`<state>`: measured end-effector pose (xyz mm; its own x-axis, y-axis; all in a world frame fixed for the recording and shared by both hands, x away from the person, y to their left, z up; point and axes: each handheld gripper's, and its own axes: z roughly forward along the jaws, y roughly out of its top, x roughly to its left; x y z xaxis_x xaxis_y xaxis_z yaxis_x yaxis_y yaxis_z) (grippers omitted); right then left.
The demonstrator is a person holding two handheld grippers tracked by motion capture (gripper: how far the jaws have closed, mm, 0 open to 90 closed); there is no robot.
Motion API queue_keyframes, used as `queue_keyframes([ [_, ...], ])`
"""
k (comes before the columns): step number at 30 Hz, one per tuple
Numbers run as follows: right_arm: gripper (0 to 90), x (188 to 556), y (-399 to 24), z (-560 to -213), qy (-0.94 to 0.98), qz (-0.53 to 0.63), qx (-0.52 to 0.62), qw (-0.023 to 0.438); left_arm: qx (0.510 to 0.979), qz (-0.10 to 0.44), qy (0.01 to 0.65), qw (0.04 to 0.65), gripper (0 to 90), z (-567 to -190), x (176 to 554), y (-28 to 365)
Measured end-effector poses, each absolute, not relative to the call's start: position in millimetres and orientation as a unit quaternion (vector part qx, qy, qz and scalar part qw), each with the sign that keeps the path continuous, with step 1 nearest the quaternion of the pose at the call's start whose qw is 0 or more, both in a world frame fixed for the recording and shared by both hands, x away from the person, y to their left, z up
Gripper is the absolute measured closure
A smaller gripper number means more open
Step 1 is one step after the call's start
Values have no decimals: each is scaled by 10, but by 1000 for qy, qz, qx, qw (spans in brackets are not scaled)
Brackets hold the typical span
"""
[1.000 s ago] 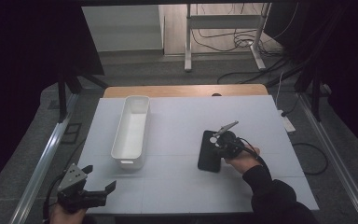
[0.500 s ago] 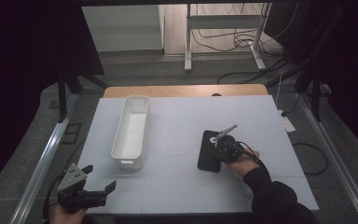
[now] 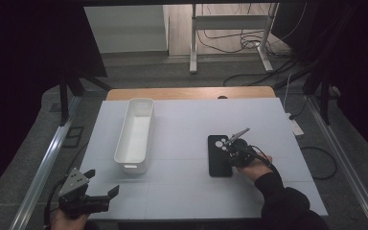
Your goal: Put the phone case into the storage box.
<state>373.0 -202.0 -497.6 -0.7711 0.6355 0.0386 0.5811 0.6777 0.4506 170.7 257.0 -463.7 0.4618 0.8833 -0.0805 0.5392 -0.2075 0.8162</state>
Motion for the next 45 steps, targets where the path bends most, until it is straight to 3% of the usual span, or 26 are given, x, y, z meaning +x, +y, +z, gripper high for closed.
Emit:
queue_keyframes([
  [35,893,3850,-2270,-4910,898,230,362,96,747,207,477,415,15,-4637,1713,2579],
  [42,749,3773,-2268,-4778,890,258,359,113,747,207,477,415,15,-4638,1715,2578],
  [45,624,3751,-2271,-4739,890,258,357,118,746,206,478,416,15,-4637,1716,2580],
])
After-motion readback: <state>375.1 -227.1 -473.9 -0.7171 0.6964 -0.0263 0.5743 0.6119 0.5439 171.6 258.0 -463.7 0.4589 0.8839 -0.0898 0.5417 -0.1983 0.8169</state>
